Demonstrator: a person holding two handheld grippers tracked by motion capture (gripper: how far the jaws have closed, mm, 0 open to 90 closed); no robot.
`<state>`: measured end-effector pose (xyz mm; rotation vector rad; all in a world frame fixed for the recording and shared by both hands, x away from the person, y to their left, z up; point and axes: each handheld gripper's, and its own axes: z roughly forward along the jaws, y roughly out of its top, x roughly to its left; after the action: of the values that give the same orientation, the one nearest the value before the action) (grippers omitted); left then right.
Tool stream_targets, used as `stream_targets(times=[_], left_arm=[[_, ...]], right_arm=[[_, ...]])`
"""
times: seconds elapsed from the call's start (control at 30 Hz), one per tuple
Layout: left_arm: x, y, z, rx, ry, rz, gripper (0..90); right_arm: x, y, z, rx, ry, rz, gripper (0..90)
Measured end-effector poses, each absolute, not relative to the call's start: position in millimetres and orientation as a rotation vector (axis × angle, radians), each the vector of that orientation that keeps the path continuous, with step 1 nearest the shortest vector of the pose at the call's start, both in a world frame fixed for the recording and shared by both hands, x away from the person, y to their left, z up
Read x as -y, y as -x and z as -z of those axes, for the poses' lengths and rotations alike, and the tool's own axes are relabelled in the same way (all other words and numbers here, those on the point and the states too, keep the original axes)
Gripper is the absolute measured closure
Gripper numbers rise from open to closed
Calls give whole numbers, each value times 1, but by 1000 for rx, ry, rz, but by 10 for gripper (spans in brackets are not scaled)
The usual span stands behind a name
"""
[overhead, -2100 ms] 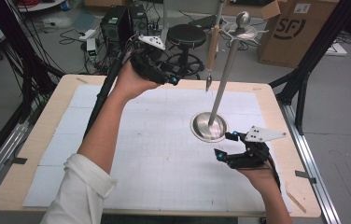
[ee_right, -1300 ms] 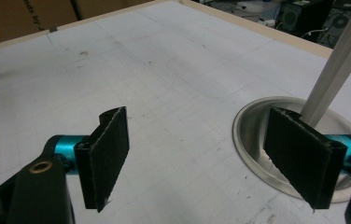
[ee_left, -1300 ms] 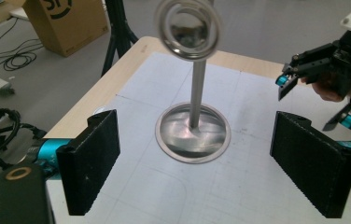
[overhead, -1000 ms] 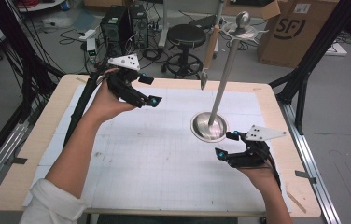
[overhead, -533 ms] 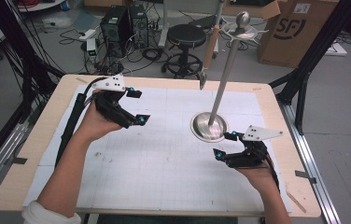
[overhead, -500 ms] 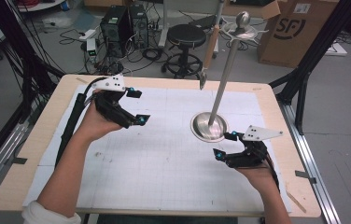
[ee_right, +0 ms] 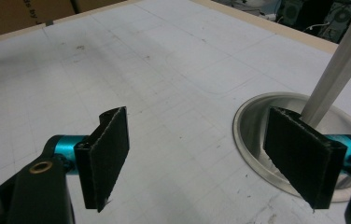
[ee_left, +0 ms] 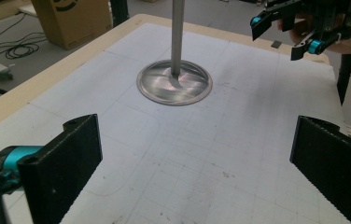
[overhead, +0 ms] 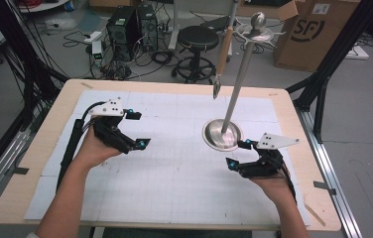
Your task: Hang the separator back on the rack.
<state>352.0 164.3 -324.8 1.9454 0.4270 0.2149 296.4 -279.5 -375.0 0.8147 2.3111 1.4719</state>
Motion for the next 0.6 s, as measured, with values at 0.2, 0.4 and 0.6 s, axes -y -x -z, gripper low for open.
stream_targets(times=[0.2, 0.4, 0.6], left_arm=[[-170, -346, 331, -436, -1938, -230, 28], [-178, -338, 341, -488, -1962, -254, 16], [-186, -330, 353, -510, -1945, -232, 17]], right_arm=[[280, -297, 375, -2311, -815, -1469, 215], [282, -298, 375, -2310, -822, -1467, 216], [285, -298, 376, -2303, -836, -1467, 216]])
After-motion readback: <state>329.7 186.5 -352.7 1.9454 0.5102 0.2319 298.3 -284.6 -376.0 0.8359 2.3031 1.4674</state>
